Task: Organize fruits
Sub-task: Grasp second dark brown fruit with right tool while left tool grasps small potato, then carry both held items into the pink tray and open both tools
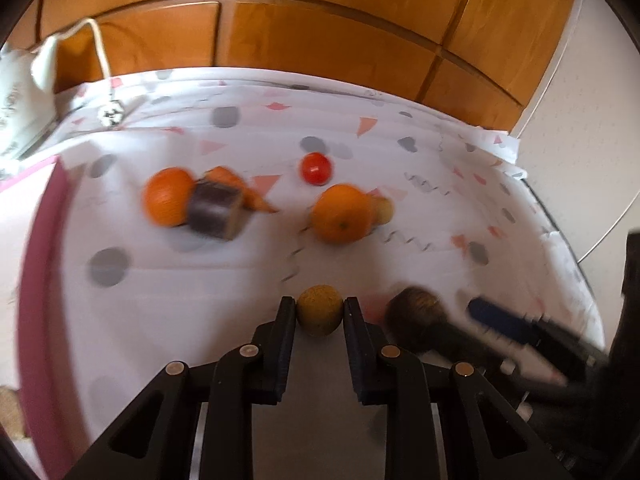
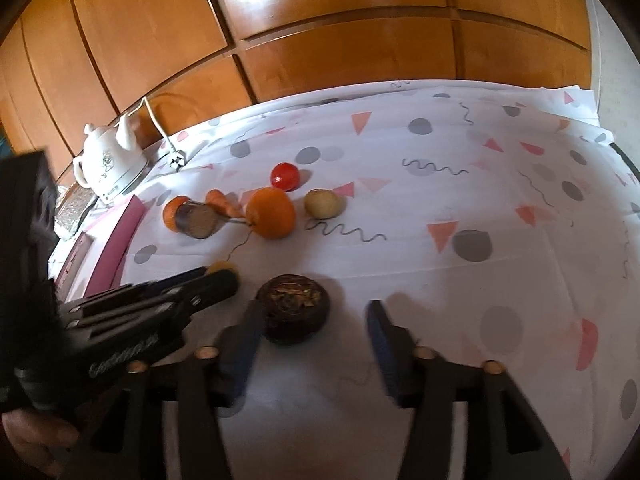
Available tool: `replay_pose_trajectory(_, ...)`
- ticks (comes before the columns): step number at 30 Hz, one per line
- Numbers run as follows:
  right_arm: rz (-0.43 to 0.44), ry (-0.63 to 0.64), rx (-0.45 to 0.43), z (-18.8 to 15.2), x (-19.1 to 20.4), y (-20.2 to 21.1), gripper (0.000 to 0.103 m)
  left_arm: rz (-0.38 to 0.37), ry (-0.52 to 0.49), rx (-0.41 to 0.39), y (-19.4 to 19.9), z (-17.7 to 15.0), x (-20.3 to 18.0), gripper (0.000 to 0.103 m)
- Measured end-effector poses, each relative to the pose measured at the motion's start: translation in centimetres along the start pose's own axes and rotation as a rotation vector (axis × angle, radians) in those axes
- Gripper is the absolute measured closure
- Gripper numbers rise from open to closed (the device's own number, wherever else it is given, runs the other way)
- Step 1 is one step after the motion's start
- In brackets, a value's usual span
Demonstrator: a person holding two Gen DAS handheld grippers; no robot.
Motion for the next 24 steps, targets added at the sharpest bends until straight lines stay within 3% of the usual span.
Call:
replay_pose_trajectory(6, 0.008, 0.035, 0.035, 0.1, 1.3, -1.7, 0.044, 0.057, -0.058, -0.057, 0.3, -0.7, 0.4, 0.078)
replay_pose_trajectory(10, -0.007, 0.046, 0.058, 0.0, 0.9, -2.6, 0.047, 0.057, -0.057, -0.053, -0.2, -0.8, 0.4, 0.077)
replay_pose_trajectory(13, 0.007, 0.084, 0.049, 0.0, 1.0, -2.4, 0.058, 0.075, -0.047, -0.048, 0.3, -0.5, 0.6, 0.078)
replay_pose_trajectory(24, -0.007, 0.083, 0.033, -0.1, 0.7, -2.9, 0.057, 0.138, -0.070, -0.074, 0.6, -1.3, 1.4, 0.077)
Point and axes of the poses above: each gripper's, at about its wrist camera, not at the fingertips, and y roughly against the way its jaws point, x to its left, z to its top, the point moved 2 cm from there along -y, roughly the way its jaws point, and after that the axes turned 15 degrees about -x, right-handed, at the moved point
